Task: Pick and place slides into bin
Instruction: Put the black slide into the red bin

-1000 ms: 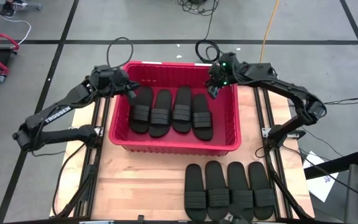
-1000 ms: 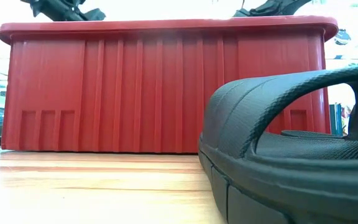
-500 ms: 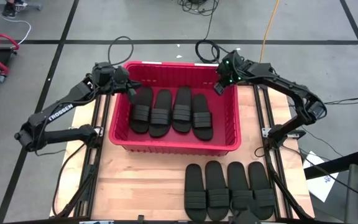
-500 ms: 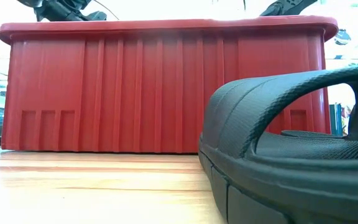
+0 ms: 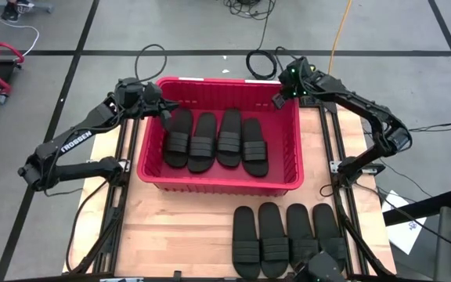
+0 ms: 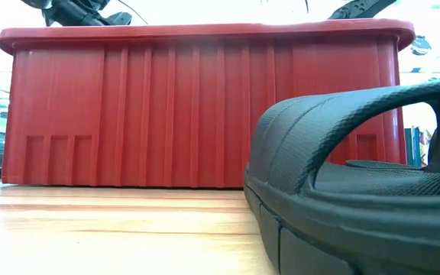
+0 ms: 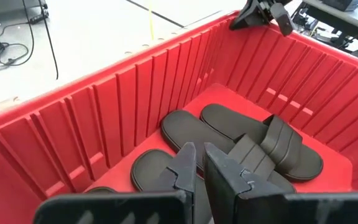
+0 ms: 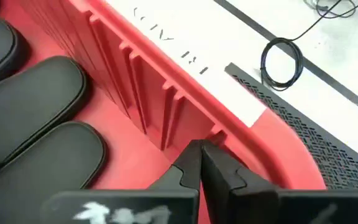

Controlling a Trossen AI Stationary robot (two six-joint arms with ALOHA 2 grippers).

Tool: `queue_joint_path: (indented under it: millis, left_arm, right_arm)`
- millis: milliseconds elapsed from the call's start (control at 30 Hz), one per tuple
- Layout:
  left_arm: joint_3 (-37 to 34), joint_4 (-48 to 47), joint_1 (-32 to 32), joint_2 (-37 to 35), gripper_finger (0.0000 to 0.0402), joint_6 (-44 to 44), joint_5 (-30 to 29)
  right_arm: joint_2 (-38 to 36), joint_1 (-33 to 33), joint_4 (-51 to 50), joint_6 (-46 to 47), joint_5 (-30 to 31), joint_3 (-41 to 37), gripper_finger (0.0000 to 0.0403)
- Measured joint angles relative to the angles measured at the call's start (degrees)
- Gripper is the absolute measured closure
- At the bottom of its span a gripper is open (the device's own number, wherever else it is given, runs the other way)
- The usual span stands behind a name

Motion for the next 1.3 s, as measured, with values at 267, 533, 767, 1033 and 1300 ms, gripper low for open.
queue_joint_path:
  millis: [267,533,767,1033,1300]
  left_arm:
    - [0.0,-0.2,0.0,0.0,0.0376,0.0,0.0]
    - [0.0,-2.6,0.0,0.0,0.0376,1.1,0.0]
    - [0.0,-2.0,0.0,0.0,0.0376,5.3,0.0]
    - [0.0,10.6,-0.5,-3.3,0.0376,4.9,11.5]
    - [0.0,33.2,-5.9,-9.0,0.0376,-1.9,20.0]
  right_arm:
    - [1.5,-2.1,3.0,-0.9,-2.7,0.1,0.0403]
    - [1.6,-2.3,4.7,-0.1,-4.5,0.0,0.0403]
    - [-1.8,0.1,3.2,-0.1,-14.9,0.2,0.0403]
    - [-17.9,4.1,3.8,0.9,-34.7,5.2,0.0403]
    - [-32.4,10.3,-6.9,3.2,-37.6,6.4,0.0403]
